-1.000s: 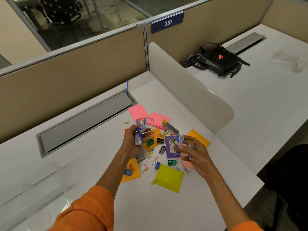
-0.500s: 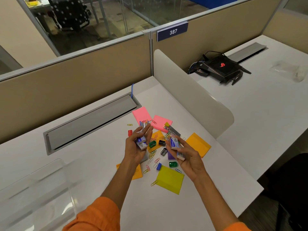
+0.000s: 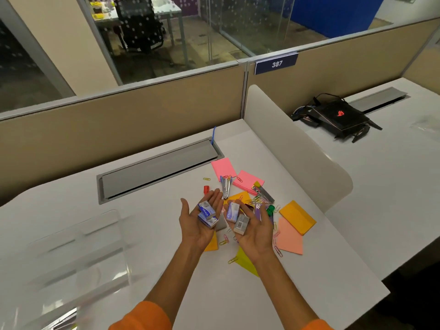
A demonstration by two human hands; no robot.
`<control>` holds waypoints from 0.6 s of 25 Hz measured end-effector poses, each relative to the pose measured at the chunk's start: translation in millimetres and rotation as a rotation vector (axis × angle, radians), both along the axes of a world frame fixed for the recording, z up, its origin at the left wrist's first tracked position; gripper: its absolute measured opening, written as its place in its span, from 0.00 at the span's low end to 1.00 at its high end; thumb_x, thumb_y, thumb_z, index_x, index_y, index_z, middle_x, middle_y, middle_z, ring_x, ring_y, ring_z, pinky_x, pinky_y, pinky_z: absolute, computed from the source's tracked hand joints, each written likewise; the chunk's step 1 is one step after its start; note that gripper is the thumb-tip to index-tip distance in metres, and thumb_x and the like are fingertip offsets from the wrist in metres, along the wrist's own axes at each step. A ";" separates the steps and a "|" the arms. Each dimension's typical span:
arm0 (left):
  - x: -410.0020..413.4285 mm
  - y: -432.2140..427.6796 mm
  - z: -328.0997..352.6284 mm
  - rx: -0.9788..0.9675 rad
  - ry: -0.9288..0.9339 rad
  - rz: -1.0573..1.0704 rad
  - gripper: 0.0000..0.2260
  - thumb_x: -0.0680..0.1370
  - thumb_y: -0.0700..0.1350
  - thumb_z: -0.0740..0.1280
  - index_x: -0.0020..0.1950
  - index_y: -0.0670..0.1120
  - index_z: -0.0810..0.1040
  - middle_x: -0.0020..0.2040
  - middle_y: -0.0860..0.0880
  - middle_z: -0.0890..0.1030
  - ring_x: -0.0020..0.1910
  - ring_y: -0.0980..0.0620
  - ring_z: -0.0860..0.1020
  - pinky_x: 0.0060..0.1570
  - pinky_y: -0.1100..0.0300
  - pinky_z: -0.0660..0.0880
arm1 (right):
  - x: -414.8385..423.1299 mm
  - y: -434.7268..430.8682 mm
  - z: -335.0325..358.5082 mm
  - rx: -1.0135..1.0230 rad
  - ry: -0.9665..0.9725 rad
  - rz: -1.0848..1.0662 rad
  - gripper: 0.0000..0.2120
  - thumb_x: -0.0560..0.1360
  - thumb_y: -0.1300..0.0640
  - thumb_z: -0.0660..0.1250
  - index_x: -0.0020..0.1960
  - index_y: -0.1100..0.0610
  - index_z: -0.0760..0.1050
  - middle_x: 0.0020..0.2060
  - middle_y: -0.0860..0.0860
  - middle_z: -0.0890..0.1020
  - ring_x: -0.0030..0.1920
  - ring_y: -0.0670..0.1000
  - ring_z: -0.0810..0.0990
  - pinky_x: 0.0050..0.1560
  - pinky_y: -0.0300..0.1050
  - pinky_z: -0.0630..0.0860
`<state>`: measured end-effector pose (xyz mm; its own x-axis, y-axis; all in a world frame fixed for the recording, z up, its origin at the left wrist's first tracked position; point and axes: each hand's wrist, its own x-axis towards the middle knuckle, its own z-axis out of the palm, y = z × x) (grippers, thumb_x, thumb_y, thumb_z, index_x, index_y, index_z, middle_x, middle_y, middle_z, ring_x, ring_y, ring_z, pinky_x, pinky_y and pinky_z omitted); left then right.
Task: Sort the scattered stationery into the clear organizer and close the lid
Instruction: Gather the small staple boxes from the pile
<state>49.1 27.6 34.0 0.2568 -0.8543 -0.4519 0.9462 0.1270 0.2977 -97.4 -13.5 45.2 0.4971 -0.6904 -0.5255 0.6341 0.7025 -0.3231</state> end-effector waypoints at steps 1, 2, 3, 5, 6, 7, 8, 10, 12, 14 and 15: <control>3.5 7.9 3.1 0.003 -0.004 0.017 0.37 0.78 0.67 0.52 0.66 0.36 0.74 0.65 0.38 0.78 0.65 0.40 0.76 0.63 0.44 0.73 | 7.4 6.0 2.1 -0.009 0.005 0.029 0.32 0.77 0.37 0.59 0.64 0.63 0.76 0.63 0.63 0.78 0.62 0.62 0.78 0.61 0.54 0.75; 8.9 17.5 6.6 0.007 -0.002 0.040 0.37 0.77 0.68 0.51 0.66 0.36 0.74 0.65 0.38 0.78 0.65 0.39 0.76 0.61 0.43 0.74 | 16.2 13.0 5.0 -0.014 0.011 0.063 0.33 0.76 0.36 0.59 0.65 0.63 0.76 0.63 0.62 0.79 0.62 0.61 0.79 0.60 0.54 0.76; 14.5 26.5 9.5 0.016 -0.001 0.061 0.37 0.77 0.68 0.51 0.66 0.37 0.74 0.65 0.39 0.78 0.65 0.39 0.77 0.59 0.43 0.75 | 24.5 19.7 6.9 -0.012 0.009 0.086 0.33 0.76 0.36 0.59 0.65 0.63 0.76 0.63 0.62 0.79 0.62 0.61 0.79 0.60 0.54 0.76; 27.6 47.3 15.1 0.041 -0.012 0.104 0.37 0.77 0.69 0.50 0.67 0.38 0.74 0.65 0.39 0.78 0.65 0.39 0.76 0.58 0.44 0.76 | 42.7 34.4 9.2 -0.010 0.007 0.119 0.33 0.76 0.36 0.60 0.64 0.63 0.76 0.61 0.62 0.80 0.60 0.61 0.80 0.59 0.55 0.78; 34.3 58.3 17.5 0.051 -0.018 0.130 0.37 0.77 0.69 0.50 0.67 0.38 0.73 0.66 0.39 0.78 0.65 0.40 0.76 0.58 0.44 0.76 | 51.8 42.8 10.5 -0.011 0.011 0.139 0.33 0.76 0.36 0.60 0.64 0.64 0.76 0.61 0.62 0.80 0.60 0.61 0.80 0.61 0.56 0.78; 43.0 72.4 19.9 0.056 -0.024 0.164 0.37 0.78 0.68 0.50 0.68 0.38 0.73 0.66 0.39 0.77 0.65 0.40 0.75 0.57 0.45 0.77 | 63.3 53.4 12.0 -0.010 0.016 0.167 0.33 0.76 0.36 0.60 0.64 0.64 0.76 0.61 0.63 0.80 0.61 0.61 0.80 0.63 0.57 0.76; 51.2 85.6 22.4 0.060 -0.031 0.194 0.37 0.78 0.68 0.50 0.69 0.38 0.72 0.67 0.39 0.76 0.65 0.40 0.75 0.57 0.47 0.77 | 73.9 64.0 13.3 -0.005 0.017 0.188 0.32 0.76 0.37 0.59 0.64 0.64 0.76 0.61 0.63 0.80 0.62 0.61 0.79 0.64 0.56 0.75; 68.2 113.8 26.2 0.069 -0.039 0.250 0.37 0.78 0.67 0.50 0.70 0.37 0.71 0.68 0.38 0.75 0.65 0.40 0.76 0.58 0.48 0.77 | 95.3 85.2 14.2 -0.003 0.013 0.229 0.31 0.77 0.38 0.59 0.65 0.64 0.75 0.61 0.63 0.79 0.60 0.60 0.80 0.62 0.54 0.76; 87.4 144.2 27.5 0.081 -0.042 0.312 0.37 0.78 0.67 0.50 0.69 0.37 0.72 0.68 0.38 0.76 0.65 0.40 0.76 0.60 0.48 0.77 | 119.2 108.7 15.0 -0.010 0.030 0.297 0.31 0.78 0.38 0.57 0.65 0.63 0.74 0.60 0.63 0.80 0.58 0.59 0.81 0.58 0.54 0.77; 106.1 174.3 27.0 0.080 -0.042 0.362 0.37 0.78 0.67 0.51 0.67 0.36 0.73 0.67 0.38 0.76 0.66 0.40 0.75 0.62 0.46 0.75 | 142.8 133.2 13.9 -0.022 0.062 0.363 0.31 0.78 0.37 0.57 0.66 0.62 0.74 0.60 0.62 0.80 0.59 0.59 0.80 0.58 0.53 0.77; 116.0 190.1 25.2 0.084 -0.045 0.384 0.37 0.78 0.67 0.51 0.67 0.36 0.74 0.66 0.38 0.76 0.66 0.40 0.75 0.62 0.46 0.73 | 155.0 146.6 13.0 -0.025 0.072 0.393 0.31 0.77 0.37 0.57 0.65 0.62 0.74 0.60 0.62 0.80 0.59 0.60 0.80 0.59 0.53 0.76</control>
